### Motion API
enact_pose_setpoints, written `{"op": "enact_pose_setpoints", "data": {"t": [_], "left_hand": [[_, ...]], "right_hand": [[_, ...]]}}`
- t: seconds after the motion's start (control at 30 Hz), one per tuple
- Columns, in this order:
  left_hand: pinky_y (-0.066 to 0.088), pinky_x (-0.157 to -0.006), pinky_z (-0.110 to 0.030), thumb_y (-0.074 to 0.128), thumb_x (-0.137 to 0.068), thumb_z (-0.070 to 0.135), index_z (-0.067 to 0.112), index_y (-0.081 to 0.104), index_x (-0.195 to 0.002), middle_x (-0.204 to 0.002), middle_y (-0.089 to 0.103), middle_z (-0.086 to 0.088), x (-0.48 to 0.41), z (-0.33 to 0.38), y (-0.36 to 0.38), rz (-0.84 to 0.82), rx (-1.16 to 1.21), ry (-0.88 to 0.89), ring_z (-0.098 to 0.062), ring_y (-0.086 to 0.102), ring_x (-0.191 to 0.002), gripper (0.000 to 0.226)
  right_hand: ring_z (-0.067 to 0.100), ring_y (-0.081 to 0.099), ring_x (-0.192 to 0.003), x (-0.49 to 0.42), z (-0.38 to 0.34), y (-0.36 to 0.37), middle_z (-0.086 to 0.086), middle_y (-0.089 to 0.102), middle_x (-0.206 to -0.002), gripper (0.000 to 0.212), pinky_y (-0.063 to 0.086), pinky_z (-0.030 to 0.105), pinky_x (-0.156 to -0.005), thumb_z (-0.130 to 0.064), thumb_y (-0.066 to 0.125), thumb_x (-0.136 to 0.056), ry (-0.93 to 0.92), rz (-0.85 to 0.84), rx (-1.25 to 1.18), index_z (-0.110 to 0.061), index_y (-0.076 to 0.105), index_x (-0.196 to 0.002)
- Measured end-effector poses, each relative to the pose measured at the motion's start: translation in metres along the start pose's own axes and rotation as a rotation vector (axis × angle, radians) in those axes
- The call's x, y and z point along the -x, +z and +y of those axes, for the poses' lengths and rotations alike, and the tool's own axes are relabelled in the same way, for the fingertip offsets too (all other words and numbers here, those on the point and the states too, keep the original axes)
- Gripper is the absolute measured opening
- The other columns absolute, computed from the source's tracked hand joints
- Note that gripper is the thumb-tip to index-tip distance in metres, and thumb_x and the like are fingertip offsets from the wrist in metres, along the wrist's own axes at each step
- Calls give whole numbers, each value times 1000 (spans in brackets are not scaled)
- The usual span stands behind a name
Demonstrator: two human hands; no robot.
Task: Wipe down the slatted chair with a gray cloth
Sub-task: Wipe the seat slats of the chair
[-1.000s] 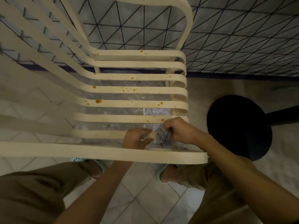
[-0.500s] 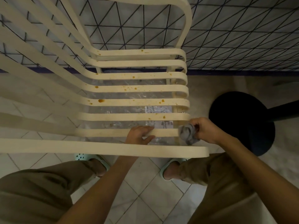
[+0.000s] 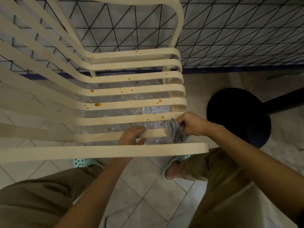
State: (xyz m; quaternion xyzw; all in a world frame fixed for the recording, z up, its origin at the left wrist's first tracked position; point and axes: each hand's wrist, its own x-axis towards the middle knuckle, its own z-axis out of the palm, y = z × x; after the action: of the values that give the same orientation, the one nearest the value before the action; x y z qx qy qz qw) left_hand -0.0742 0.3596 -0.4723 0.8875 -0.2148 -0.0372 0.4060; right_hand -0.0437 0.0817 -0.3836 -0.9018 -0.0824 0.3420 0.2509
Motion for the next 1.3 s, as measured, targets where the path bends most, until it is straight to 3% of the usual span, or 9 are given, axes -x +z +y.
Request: {"op": "enact_pose_setpoints", "data": {"t": [0.23, 0.4, 0.57, 0.77, 0.9, 1.0, 1.07, 1.2, 1.3], "left_hand": [[27, -104, -10, 61, -82, 36, 5, 70, -109, -114, 68, -13, 30, -27, -27, 57, 40, -91, -21, 58, -106, 42], [33, -105, -25, 56, -84, 33, 5, 67, -115, -125, 59, -14, 38, -15, -24, 47, 79, -108, -21, 50, -117, 43], [31, -111, -23, 59, -84, 26, 6, 64, -119, -130, 54, -13, 48, -14, -37, 74, 132, -161, -20, 47, -121, 41], [40, -106, -42, 47, -86, 40, 2, 63, -117, -125, 61, -13, 47, 1, -44, 104, 230, -345, -26, 55, -116, 52], [44, -100, -54, 52, -83, 41, 4, 62, -120, -122, 63, -15, 40, 31, -42, 126, 336, -325, -30, 59, -113, 53], [50, -88, -43, 61, -66, 58, 26, 69, -108, -98, 69, -5, 27, 58, -43, 67, 488, -345, -17, 62, -88, 54], [50, -85, -44, 53, -66, 60, 11, 69, -100, -88, 67, -17, 19, 55, -34, 88, 368, -407, -25, 60, -81, 62], [40, -65, -26, 51, -93, 35, 11, 59, -75, -76, 61, -5, 8, 54, -21, 105, 107, -386, -16, 55, -69, 30], [32, -65, -21, 64, -88, 10, 12, 60, -72, -76, 56, -2, -2, 54, -29, 46, 28, -313, -10, 47, -66, 16]], "right_hand": [[12, 59, -62, -5, -13, -6, 2, 67, -73, 13, 46, 19, -54, -1, 71, -70, 24, -88, 162, -13, 72, -75], [13, 64, -61, -26, -42, 3, -6, 62, -66, 33, 53, 24, -54, -1, 69, -75, -38, -131, 214, -30, 58, -62], [9, 63, -62, -13, -20, -14, -4, 65, -69, 21, 55, 25, -60, 3, 66, -73, 36, -193, 234, -18, 69, -73], [9, 64, -67, -22, -40, -21, -2, 67, -78, 13, 55, 24, -65, -6, 70, -76, 74, -258, 333, -18, 68, -82], [18, 70, -78, -45, -85, -6, 4, 70, -90, 15, 56, 30, -70, -3, 67, -82, 83, -378, 118, -14, 66, -92], [23, 69, -91, -56, -114, 3, 14, 68, -104, 23, 58, 27, -74, 4, 61, -86, 121, -437, -68, -1, 65, -108], [26, 67, -100, -56, -125, 5, 18, 66, -113, 28, 58, 34, -85, 8, 55, -89, 177, -486, -206, 4, 62, -115], [22, 66, -97, -47, -128, 6, 13, 65, -113, 32, 59, 26, -75, 7, 44, -94, 218, -493, -292, 2, 59, -122], [24, 69, -95, -41, -125, 2, 17, 67, -114, 28, 59, 28, -75, 3, 46, -94, 214, -413, -281, 2, 62, -117]]}}
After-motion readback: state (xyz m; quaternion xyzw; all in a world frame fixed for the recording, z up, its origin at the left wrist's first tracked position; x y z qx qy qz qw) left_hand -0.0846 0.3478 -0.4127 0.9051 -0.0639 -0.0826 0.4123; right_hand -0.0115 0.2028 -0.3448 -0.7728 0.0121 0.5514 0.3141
